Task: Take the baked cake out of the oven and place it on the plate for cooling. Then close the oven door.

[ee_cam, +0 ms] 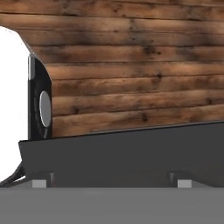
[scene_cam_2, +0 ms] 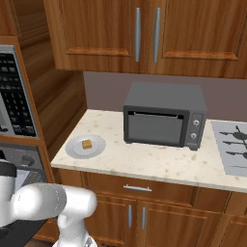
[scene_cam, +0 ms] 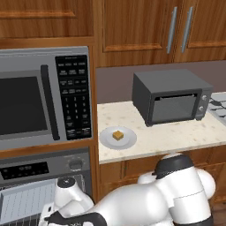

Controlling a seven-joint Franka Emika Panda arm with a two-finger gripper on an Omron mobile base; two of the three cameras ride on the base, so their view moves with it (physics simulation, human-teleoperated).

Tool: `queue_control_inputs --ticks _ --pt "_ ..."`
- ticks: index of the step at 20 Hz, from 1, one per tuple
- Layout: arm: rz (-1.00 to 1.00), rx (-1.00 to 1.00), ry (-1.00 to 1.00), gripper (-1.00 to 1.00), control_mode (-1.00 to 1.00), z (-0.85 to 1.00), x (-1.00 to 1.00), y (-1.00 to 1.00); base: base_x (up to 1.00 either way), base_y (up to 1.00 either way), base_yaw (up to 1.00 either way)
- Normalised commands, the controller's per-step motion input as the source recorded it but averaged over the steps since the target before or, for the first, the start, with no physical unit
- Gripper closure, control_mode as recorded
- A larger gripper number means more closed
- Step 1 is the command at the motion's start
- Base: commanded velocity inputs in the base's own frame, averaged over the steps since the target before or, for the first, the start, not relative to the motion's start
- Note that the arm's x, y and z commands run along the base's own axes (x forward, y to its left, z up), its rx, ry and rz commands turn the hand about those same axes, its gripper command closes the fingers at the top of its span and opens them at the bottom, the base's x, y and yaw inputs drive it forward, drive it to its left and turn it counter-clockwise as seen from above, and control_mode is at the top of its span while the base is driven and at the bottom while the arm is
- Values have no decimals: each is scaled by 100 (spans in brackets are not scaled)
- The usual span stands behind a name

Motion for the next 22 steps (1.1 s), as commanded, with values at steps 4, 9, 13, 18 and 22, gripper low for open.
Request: queue_control_inputs --ticks 4,9,13,18,22 --pt "-2 4 -3 -100 -100 -20 0 11 0 0 0" --pt "0 1 -5 -100 -100 -23 6 11 0 0 0" --pt "0 0 -8 -100 -100 -24 11 12 0 0 0" --pt "0 0 -4 -100 -100 -22 12 10 0 0 0" --pt "0 0 0 -100 -100 -18 15 10 0 0 0"
